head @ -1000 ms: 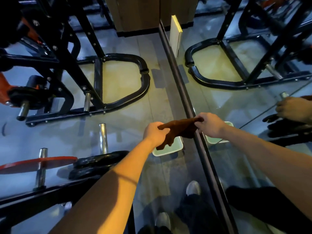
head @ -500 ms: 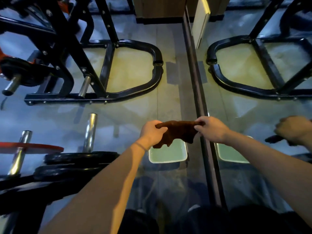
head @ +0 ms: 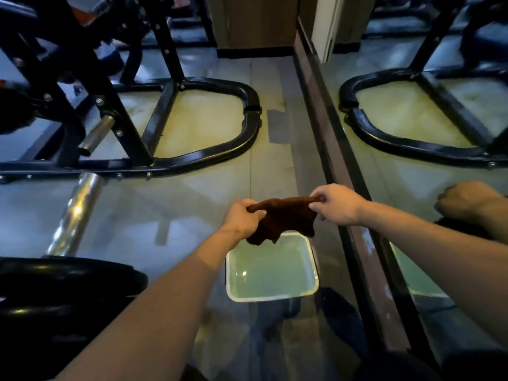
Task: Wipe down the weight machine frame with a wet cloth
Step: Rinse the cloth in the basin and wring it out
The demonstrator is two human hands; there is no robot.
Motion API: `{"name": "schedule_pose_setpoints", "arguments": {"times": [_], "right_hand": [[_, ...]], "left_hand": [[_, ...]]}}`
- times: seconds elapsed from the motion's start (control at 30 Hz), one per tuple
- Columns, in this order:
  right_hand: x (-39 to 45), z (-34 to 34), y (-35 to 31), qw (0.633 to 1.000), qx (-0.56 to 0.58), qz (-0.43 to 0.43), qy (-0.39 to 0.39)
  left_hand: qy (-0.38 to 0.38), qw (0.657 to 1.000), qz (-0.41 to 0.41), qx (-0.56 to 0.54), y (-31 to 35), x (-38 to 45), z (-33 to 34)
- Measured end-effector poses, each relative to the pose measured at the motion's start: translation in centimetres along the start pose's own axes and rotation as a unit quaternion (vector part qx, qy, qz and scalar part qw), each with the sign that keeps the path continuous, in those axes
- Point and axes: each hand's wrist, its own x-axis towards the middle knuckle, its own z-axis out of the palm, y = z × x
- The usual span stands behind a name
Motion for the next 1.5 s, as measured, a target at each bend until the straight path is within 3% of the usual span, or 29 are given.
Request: {"name": "schedule_pose_setpoints", "arguments": {"times": [0.37, 0.5, 0.6, 0.73, 0.9, 1.13, 1.37, 1.5], "right_hand": [[5.8, 4.9, 3.2, 0.997, -0.05, -0.037, 0.042], [6.5, 6.9, 4.3, 0.998, -0.051, -0.028, -0.005], [7.9, 8.8, 5.7, 0.997, -0.043, -0.005, -0.062], [9.4, 11.7, 7.3, 0.989, -0.018, 0.027, -0.147], [11.1, 14.9, 9.3, 0.98, -0.092, 0.002, -0.177], [12.6, 18.7, 11.6, 0.976, -0.124, 0.004, -0.176], [14.6, 21.9, 12.7, 0.981, -0.155, -0.028, -0.111], [14.5, 23.7, 12.6, 0.977, -0.184, -0.041, -0.101]], "left_hand": [[0.043, 0.997, 0.055, -0.023, -6.7, 5.6, 4.1], [0.018, 0.999, 0.02, -0.026, -9.2, 5.5, 4.9], [-0.067, 0.997, -0.002, 0.032, -10.2, 5.5, 4.9], [-0.138, 0.972, 0.011, 0.191, -11.3, 6.2, 5.0], [-0.155, 0.883, 0.095, 0.432, -12.7, 7.1, 6.0], [-0.159, 0.856, 0.149, 0.468, -17.3, 8.6, 8.5], [-0.141, 0.859, 0.154, 0.467, -19.3, 10.0, 8.6], [-0.152, 0.839, 0.142, 0.502, -20.3, 10.1, 9.2]]}}
